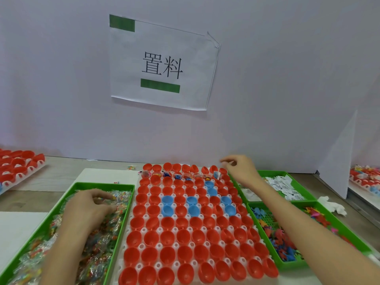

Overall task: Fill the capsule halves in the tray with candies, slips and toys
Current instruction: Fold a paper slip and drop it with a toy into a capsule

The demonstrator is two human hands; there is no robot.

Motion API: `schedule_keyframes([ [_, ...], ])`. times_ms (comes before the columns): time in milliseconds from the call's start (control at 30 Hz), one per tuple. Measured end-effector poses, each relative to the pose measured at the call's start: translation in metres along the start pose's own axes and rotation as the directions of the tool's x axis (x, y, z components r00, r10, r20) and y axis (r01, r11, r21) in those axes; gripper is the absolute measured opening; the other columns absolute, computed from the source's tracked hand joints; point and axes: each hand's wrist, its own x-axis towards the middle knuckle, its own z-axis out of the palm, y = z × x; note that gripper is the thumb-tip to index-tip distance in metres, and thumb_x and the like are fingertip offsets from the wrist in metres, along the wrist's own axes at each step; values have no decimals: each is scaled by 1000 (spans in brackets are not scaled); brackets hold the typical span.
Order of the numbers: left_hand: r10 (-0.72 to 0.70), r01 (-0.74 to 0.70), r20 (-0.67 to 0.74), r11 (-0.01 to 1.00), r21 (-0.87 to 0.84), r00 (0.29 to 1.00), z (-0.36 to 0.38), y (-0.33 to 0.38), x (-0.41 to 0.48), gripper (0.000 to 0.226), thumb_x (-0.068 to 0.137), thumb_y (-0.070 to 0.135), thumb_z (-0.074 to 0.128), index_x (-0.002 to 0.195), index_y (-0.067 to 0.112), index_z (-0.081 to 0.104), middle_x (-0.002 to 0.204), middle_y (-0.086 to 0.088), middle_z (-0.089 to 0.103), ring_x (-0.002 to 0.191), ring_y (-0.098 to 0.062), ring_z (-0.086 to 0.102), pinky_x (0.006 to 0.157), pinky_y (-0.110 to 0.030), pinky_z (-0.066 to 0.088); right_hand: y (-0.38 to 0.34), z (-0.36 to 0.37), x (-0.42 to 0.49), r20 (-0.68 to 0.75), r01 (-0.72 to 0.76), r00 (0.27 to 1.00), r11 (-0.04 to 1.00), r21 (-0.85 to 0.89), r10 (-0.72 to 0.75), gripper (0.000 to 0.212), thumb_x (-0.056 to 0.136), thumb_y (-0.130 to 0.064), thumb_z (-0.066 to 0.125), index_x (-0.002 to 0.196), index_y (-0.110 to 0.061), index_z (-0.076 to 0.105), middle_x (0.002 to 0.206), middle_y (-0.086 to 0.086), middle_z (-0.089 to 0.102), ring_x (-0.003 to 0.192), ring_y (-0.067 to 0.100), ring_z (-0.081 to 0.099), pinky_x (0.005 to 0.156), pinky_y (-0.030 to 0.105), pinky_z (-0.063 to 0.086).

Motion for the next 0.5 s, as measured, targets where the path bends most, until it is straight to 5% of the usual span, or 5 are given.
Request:
schedule_keyframes([
  [67,1,-1,-4,1000,-5,1000,-1,0,0,19,79,6,82,89,20,74,88,-6,69,81,-21,62,76,-38,44,9,-21,-1,-57,-25,998,998,64,28,18,99,-16,58,107,-23,73,103,-10,66,85,-3,56,70,14,42],
  [133,4,-4,-4,1000,1,1000,-1,-1,0,18,80,7,82,88,21,75,91,-5,68,85,-23,61,81,-39,46,27,-44,-7,-52,-92,994,996,21,93,18,98,-12,59,103,-22,74,105,-4,70,86,3,59,75,18,43],
  [267,12,-13,6,1000,10,1000,-4,1,-1,14,81,9,81,85,21,77,91,-4,67,88,-22,58,85,-41,44,68,-68,-33,172,-245,935,917,-315,309,12,90,-17,70,101,-19,76,121,4,70,99,17,62,87,28,47],
  [333,27,-27,0,1000,-13,1000,-6,4,-2,17,81,5,81,77,22,77,88,-5,71,84,-21,60,81,-40,45,81,-69,-47,214,-288,904,899,-331,369,14,85,-22,77,98,-20,74,124,4,66,108,20,61,88,28,45],
  [500,157,-160,-89,987,-29,984,-11,22,-6,23,79,5,82,67,23,75,71,-6,67,73,-25,61,64,-37,43,86,-59,-58,148,-318,924,924,-211,352,13,86,-19,77,75,-24,72,106,1,75,83,6,59,74,23,44],
])
